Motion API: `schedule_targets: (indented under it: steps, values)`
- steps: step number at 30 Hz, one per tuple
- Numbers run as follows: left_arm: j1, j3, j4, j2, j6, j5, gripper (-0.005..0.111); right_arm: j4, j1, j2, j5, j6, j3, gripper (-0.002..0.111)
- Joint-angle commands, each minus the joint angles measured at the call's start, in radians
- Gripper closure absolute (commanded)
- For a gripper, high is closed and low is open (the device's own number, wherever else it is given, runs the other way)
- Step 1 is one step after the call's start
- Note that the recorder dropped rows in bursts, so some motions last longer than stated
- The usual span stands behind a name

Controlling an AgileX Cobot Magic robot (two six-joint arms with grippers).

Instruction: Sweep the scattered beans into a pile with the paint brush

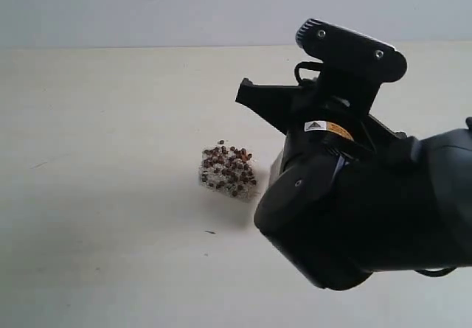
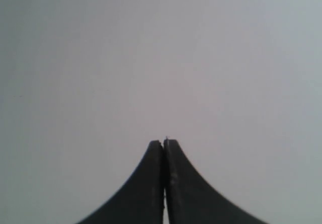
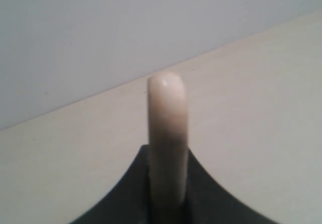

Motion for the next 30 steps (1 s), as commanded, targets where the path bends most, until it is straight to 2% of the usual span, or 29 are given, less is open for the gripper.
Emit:
schedule_targets:
  steps: [1, 10, 18, 30]
  values:
    - [-0.006, 0.000, -0.003, -0.003, -0.003, 0.002, 0.107, 0.085, 0.020, -0.012, -0.032, -0.012, 0.003, 0.108]
    - [-0.006, 0.000, -0.003, -0.003, -0.003, 0.002, 0.107, 0.117, 0.020, 0.024, 0.028, -0.006, 0.003, 0.108]
    - [-0.006, 0.000, -0.003, -0.003, -0.003, 0.002, 0.107, 0.076, 0.020, 0.102, 0.052, 0.128, -0.037, 0.108]
    - [-0.006, 0.000, -0.003, -0.003, -0.003, 0.002, 0.107, -0.005, -0.005, 0.164, -0.039, 0.190, -0.082, 0.108]
